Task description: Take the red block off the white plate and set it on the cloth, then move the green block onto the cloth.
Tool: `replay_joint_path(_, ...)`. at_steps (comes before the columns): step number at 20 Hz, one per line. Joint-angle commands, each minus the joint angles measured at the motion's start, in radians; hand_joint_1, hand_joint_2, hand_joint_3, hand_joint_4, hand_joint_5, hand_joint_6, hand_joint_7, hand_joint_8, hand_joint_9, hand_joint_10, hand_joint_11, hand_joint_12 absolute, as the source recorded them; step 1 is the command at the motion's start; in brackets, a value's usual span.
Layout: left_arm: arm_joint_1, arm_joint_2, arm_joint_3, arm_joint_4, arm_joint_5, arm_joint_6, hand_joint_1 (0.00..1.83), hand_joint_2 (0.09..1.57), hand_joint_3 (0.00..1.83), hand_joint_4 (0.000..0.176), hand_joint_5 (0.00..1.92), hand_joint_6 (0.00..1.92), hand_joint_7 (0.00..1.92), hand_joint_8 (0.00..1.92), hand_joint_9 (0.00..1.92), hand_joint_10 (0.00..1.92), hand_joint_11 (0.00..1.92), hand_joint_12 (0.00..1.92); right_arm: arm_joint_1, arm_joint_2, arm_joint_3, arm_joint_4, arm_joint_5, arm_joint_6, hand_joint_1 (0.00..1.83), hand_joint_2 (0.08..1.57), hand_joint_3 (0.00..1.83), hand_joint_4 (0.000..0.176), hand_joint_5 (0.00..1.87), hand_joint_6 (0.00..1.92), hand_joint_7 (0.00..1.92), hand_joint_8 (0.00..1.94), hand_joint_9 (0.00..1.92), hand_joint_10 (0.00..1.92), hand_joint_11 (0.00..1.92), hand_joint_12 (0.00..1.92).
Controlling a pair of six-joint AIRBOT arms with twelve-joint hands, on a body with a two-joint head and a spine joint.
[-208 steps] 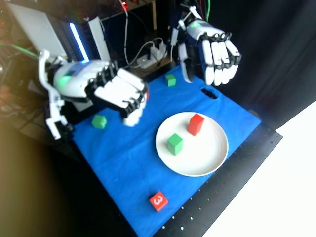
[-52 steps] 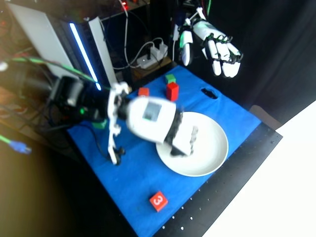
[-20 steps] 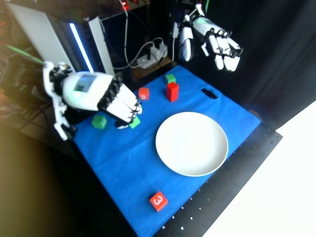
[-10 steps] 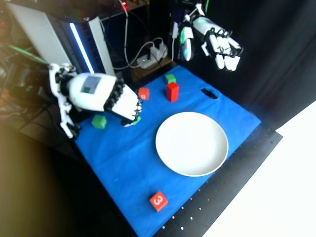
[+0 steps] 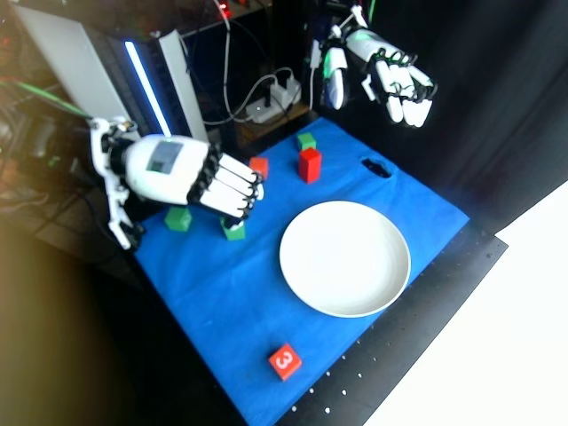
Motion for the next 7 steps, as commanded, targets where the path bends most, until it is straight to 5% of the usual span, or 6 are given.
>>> replay_joint_path(1, -0.006, 0.004, -0.002, 0.024, -0.130, -0.002, 0.16, 1.32, 0.01, 0.052, 0.36, 0.00, 0.34, 0.00, 0.35, 0.01, 0.00, 1.11, 0.005, 0.006, -0.004, -0.030, -0.128, 0.003, 1.08, 0.82, 0.00, 0.000, 0.49, 0.90, 0.54, 1.15, 0.50, 1.36, 0.38, 1.63)
replay_joint_path(3, -0.006, 0.005, -0.002, 0.023, -0.134, -0.002, 0.14, 1.32, 0.00, 0.053, 0.35, 0.00, 0.33, 0.00, 0.35, 0.00, 0.00, 1.10, 0.005, 0.023, -0.015, -0.030, -0.160, 0.003, 1.02, 0.83, 0.00, 0.000, 0.46, 1.11, 0.53, 1.34, 0.54, 1.53, 0.49, 1.73)
replay_joint_path(4, -0.006, 0.005, -0.003, 0.023, -0.135, -0.002, 0.16, 1.31, 0.00, 0.038, 0.36, 0.00, 0.35, 0.01, 0.36, 0.01, 0.00, 1.11, 0.005, 0.032, -0.022, -0.031, -0.175, 0.003, 0.97, 0.84, 0.01, 0.000, 0.43, 1.15, 0.51, 1.38, 0.56, 1.55, 0.53, 1.74)
replay_joint_path(6, -0.006, 0.005, -0.002, 0.024, -0.140, -0.002, 0.16, 1.31, 0.00, 0.042, 0.36, 0.00, 0.34, 0.00, 0.35, 0.00, 0.00, 1.08, 0.005, 0.050, -0.033, -0.033, -0.218, 0.003, 0.94, 0.86, 0.01, 0.000, 0.41, 1.18, 0.50, 1.44, 0.56, 1.60, 0.56, 1.77)
replay_joint_path(7, -0.006, 0.006, -0.002, 0.024, -0.147, -0.002, 0.23, 1.31, 0.00, 0.079, 0.37, 0.01, 0.35, 0.01, 0.35, 0.01, 0.00, 1.04, 0.005, 0.063, -0.039, -0.033, -0.253, 0.003, 0.88, 0.90, 0.04, 0.000, 0.39, 1.17, 0.49, 1.47, 0.54, 1.63, 0.50, 1.81)
